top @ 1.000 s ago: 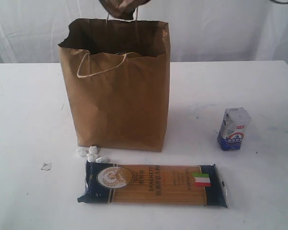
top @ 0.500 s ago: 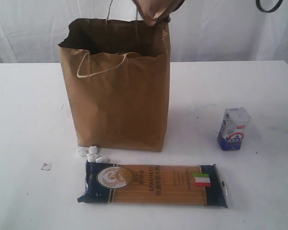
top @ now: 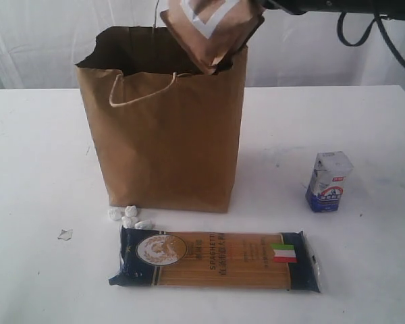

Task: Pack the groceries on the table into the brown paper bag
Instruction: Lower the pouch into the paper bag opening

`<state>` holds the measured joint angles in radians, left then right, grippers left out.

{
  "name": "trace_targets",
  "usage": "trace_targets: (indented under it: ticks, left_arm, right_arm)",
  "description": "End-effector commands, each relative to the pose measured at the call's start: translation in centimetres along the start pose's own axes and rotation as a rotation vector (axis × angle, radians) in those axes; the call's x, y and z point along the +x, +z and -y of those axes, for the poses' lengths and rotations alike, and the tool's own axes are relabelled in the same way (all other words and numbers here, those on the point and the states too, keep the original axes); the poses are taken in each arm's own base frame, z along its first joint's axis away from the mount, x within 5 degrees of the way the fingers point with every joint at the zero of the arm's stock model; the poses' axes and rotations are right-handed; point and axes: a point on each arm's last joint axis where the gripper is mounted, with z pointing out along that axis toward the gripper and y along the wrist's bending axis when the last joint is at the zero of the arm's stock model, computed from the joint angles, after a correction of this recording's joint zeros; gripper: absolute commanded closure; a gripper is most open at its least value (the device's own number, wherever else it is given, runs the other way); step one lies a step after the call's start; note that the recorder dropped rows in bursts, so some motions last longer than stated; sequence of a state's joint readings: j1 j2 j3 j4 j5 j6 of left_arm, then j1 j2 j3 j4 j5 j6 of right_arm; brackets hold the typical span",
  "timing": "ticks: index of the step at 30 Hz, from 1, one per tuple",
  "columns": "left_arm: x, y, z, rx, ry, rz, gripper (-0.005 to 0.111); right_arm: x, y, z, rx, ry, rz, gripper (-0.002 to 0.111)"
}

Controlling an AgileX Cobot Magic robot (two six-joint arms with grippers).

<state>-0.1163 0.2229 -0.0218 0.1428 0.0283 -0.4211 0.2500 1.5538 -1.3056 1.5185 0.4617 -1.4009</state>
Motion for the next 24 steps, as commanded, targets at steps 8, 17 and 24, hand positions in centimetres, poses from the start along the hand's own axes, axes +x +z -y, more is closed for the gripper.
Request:
trace_targets:
  ticks: [8, 17, 24]
  left_arm:
    - [0.1, 0.0, 0.0, 0.007, -0.001, 0.001, 0.107]
    - [0.1, 0.0, 0.0, 0.007, -0.001, 0.001, 0.107]
    - [0.1, 0.0, 0.0, 0.007, -0.001, 0.001, 0.107]
  right_arm:
    - [0.7, 1.0, 0.4, -0.024, -0.007, -0.028, 0.108]
    - [1.5, 1.7, 0.8, -0.024, -0.003, -0.055, 0.108]
    - [1.3, 1.6, 1.6, 0.071, -0.079, -0.048, 0.108]
